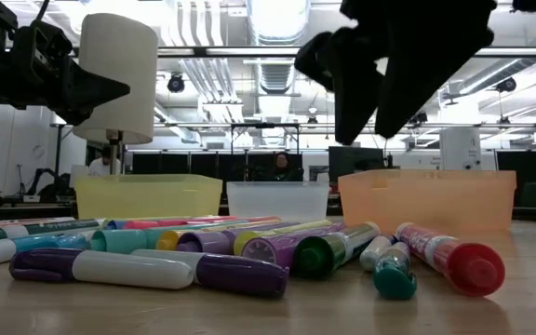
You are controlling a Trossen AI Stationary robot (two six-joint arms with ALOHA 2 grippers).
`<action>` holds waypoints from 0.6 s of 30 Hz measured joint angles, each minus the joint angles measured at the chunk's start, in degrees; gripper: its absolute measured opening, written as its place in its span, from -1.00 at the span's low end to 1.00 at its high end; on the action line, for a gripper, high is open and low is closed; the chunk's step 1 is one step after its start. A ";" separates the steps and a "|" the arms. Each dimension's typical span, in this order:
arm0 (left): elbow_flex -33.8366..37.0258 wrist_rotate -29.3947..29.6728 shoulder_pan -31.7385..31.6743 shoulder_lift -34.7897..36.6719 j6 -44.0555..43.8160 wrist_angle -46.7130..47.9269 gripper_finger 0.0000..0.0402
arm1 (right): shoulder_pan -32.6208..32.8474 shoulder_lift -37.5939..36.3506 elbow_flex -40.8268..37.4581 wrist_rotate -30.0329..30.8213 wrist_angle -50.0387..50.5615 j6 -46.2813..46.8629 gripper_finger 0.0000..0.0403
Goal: Pick & Place Markers
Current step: Put the small blue highlighter pen into the orange bin
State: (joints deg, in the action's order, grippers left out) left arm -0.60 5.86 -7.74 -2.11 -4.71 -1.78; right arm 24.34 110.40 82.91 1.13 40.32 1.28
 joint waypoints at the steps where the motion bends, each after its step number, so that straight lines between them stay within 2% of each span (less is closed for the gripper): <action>1: 0.00 0.03 0.00 -0.01 -0.01 0.01 -1.00 | 0.19 0.52 0.00 0.02 0.08 0.04 -0.20; 18: 0.00 -0.02 -0.01 -0.02 0.00 0.07 -1.00 | 1.29 4.98 -0.22 -0.11 -0.37 -0.24 -0.32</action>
State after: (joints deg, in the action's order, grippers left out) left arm -0.60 5.85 -7.75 -2.13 -4.71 -1.72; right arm 25.63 115.37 82.70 1.02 39.94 1.04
